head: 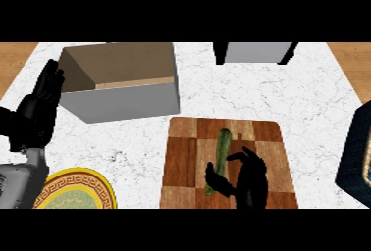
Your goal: Pick the squash from the cutting board and place it in the basket
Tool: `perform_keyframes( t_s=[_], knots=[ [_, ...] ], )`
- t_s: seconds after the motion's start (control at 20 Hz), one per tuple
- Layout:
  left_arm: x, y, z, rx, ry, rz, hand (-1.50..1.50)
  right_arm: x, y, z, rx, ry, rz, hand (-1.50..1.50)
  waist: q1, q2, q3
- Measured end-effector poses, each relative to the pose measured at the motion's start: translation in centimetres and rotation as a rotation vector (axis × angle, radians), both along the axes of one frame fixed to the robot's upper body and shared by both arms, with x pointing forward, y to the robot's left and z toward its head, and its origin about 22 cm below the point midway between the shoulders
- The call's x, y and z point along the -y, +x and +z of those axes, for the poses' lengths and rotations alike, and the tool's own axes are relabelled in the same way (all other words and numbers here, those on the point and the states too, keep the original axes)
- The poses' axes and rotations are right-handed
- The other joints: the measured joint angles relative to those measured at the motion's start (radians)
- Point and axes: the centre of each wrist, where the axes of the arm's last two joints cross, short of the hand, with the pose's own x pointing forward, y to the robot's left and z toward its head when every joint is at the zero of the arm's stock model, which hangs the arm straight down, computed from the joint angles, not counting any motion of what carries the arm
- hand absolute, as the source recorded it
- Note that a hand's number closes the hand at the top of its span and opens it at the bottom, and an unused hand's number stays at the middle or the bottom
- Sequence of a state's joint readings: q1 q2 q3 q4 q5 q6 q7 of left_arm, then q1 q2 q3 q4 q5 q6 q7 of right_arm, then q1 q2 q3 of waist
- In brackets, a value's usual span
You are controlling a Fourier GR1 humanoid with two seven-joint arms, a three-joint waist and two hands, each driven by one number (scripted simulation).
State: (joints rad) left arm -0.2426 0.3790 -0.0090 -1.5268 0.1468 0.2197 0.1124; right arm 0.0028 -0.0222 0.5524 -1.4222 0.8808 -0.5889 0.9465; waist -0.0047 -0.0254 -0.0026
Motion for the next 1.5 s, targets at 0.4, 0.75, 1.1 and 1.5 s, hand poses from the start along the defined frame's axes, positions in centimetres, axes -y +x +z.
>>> perform_keyframes(
  t_s=[0.4,0.75,1.1,1.5],
  knots=[
    [0.1,-0.3,0.0,-0.009,-0.002,0.004,0.00,1.0,-6.3,-1.4,0.067,-0.052,0.447,1.50,0.006,-0.002,0.001],
    [-0.4,-0.6,-0.5,0.014,0.010,0.017,0.00,2.9,-10.9,-0.7,0.215,0.091,0.544,1.50,-0.007,0.003,0.011],
    [-0.7,-0.9,-0.3,0.007,0.005,0.018,0.00,3.3,-13.3,4.7,0.473,0.276,0.496,1.50,-0.016,0.007,0.017],
    [-1.0,-0.9,-0.1,0.006,0.006,0.028,0.00,7.0,-14.2,12.1,0.617,0.228,0.403,1.50,-0.017,0.011,0.014]
  ],
)
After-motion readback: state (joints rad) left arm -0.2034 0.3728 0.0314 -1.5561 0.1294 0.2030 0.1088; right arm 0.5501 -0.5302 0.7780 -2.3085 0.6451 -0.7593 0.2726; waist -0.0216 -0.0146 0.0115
